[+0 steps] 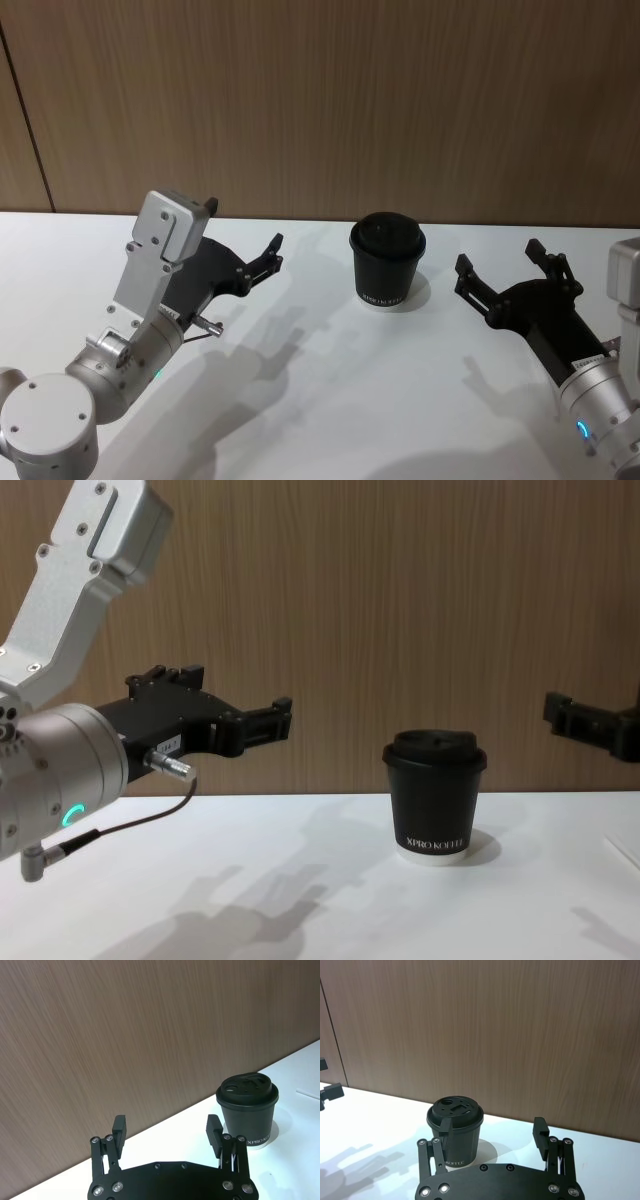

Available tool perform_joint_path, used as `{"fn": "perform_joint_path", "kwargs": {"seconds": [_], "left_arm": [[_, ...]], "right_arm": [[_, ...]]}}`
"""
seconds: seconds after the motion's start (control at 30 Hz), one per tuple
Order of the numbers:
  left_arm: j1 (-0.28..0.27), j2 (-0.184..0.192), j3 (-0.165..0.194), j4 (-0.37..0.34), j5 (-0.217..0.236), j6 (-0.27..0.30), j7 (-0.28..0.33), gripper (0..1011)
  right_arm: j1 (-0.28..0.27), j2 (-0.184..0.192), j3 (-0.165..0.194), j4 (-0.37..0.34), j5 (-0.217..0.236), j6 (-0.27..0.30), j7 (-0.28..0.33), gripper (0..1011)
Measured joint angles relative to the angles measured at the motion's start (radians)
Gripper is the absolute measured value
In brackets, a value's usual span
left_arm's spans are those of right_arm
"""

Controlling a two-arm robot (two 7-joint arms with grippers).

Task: Pick up the straw with one hand, pass it to the other hand, and insert it into the cup.

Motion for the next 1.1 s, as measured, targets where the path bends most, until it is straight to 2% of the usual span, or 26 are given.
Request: {"fn": "perform_joint_path", "kwargs": {"seconds": [1.1], "left_arm": [[0.000,0.000,0.000,0.000,0.000,0.000,0.000,1003]], "right_arm": [[0.000,0.000,0.000,0.000,0.000,0.000,0.000,1001]]}}
